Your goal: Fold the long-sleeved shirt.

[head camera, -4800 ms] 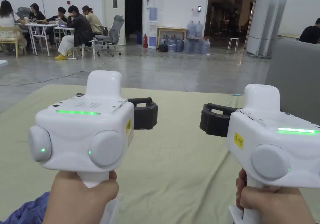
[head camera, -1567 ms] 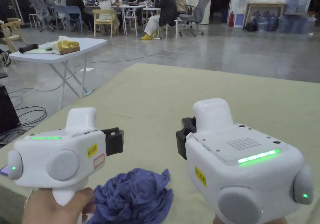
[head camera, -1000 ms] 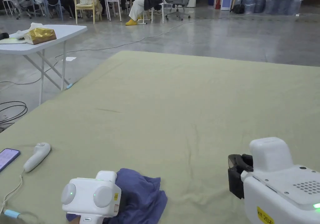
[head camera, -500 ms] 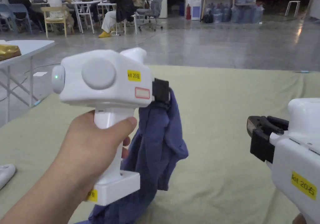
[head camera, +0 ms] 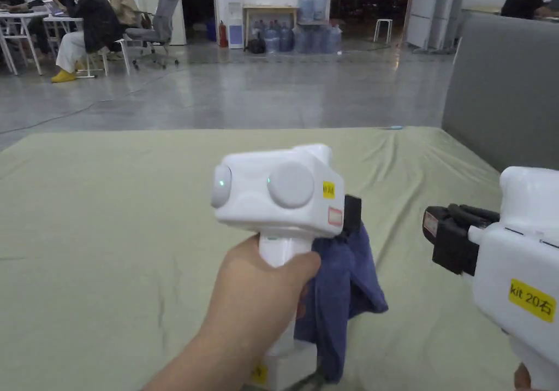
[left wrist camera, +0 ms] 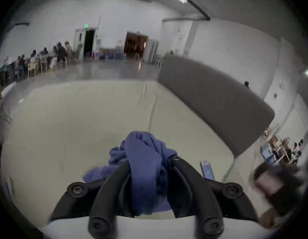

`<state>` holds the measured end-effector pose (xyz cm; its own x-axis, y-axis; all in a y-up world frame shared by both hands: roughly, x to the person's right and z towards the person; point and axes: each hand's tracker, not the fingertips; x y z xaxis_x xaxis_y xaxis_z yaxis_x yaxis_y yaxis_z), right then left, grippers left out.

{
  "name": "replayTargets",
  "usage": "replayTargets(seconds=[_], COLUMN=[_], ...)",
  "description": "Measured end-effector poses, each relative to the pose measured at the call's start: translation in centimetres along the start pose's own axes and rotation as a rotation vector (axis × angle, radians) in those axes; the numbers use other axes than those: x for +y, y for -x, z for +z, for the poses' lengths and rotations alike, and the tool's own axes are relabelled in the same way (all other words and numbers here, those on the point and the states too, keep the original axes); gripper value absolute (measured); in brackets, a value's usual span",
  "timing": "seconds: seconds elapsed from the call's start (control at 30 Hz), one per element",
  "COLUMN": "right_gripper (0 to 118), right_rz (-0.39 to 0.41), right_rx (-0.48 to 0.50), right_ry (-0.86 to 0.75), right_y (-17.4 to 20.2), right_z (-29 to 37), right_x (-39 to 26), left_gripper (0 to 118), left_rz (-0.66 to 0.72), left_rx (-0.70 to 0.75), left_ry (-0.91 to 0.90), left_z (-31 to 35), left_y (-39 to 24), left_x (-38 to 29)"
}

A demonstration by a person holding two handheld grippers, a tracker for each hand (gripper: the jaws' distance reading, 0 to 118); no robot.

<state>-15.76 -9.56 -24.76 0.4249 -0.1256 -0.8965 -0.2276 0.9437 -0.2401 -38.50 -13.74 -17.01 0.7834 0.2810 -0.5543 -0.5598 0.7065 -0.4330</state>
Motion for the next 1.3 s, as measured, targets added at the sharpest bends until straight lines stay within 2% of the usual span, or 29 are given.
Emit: replayTargets(seconds=[0.1, 0.13, 0.17, 0.2, 0.23, 0.27, 0.4, 0.53, 0.63, 0.67, 0.7, 0.77, 0.8, 0.83, 0.97, 1.0, 1.03, 1.07, 1.17, 1.2, 1.3], right_gripper=[0, 0, 0, 0, 0, 0, 0, 0, 0, 0, 0, 0, 0, 0, 0, 0, 0, 0, 0, 0, 0], right_rz=[-0.028, -0.04, -0.044, -0.041, -0.037, -0.037, -0.069, -0.075, -0.082, -0.092, -0.096, -0.099, -0.1, -0.101, -0.096, -0.097, -0.101, -0.106, -0.12, -0.122, -0.126], right_rx=[0.008, 0.011, 0.008, 0.004, 0.0, -0.002, 0.019, 0.042, 0.055, 0.066, 0.085, 0.113, 0.121, 0.125, 0.121, 0.119, 0.114, 0.108, 0.085, 0.074, 0.038], right_ry=[0.05, 0.072, 0.089, 0.104, 0.115, 0.121, 0.118, 0.105, 0.169, 0.209, 0.246, 0.312, 0.336, 0.344, 0.366, 0.369, 0.37, 0.37, 0.374, 0.378, 0.398], right_y=[-1.5, -1.9, -2.2, -2.5, -2.7, -2.8, -3.2, -3.0, -2.3, -2.1, -1.8, -1.4, -1.2, -1.1, -0.9, -1.0, -1.2, -1.4, -2.3, -2.7, -3.7], right_z=[0.3, 0.3, 0.2, 0.1, 0.0, -0.2, -0.2, -0.3, -1.2, -1.8, -2.4, -3.6, -4.0, -4.2, -4.7, -4.9, -5.0, -5.1, -5.5, -5.7, -6.3], right_x=[-1.9, -2.5, -3.1, -3.7, -4.1, -4.4, -4.6, -5.4, -7.4, -8.3, -9.1, -10.7, -11.3, -11.7, -12.0, -12.2, -12.1, -12.1, -12.3, -12.4, -13.0], left_gripper=[16, 19, 35, 62, 96, 105, 105, 113, 113, 110, 99, 26, 3, 2, 3, 18, 78, 117, 115, 115, 111], left_rz=[0.072, 0.115, 0.141, 0.161, 0.165, 0.156, 0.128, 0.128, 0.145, 0.155, 0.183, 0.241, 0.254, 0.264, 0.275, 0.27, 0.259, 0.247, 0.246, 0.236, 0.267], left_rx=[-0.032, -0.042, -0.048, -0.043, -0.036, -0.045, -0.094, 0.018, 0.193, 0.224, 0.24, 0.242, 0.255, 0.277, 0.214, 0.22, 0.237, 0.234, 0.224, 0.21, 0.293], left_ry=[0.172, 0.207, 0.239, 0.282, 0.305, 0.292, 0.089, -0.1, 0.012, 0.119, 0.177, 0.221, 0.256, 0.281, 0.208, 0.189, 0.174, 0.182, 0.175, 0.226, 0.294], left_z=[-6.8, -8.9, -10.0, -10.9, -11.2, -11.1, -4.9, 2.5, 4.5, 4.3, 4.0, 2.9, 2.0, 1.5, -0.6, -1.5, -2.6, -4.0, -8.3, -9.8, -14.1], left_y=[0.2, 0.7, 0.9, 1.1, 1.0, 1.2, 3.4, 8.0, 11.1, 12.5, 13.6, 15.6, 16.4, 17.1, 19.6, 20.2, 20.8, 21.3, 23.7, 23.3, 24.4], left_x=[-5.9, -7.7, -9.3, -10.7, -11.5, -11.8, -9.6, -9.8, -12.8, -14.0, -15.3, -17.6, -18.4, -18.7, -15.4, -14.0, -12.6, -11.4, -9.4, -8.8, -9.2])
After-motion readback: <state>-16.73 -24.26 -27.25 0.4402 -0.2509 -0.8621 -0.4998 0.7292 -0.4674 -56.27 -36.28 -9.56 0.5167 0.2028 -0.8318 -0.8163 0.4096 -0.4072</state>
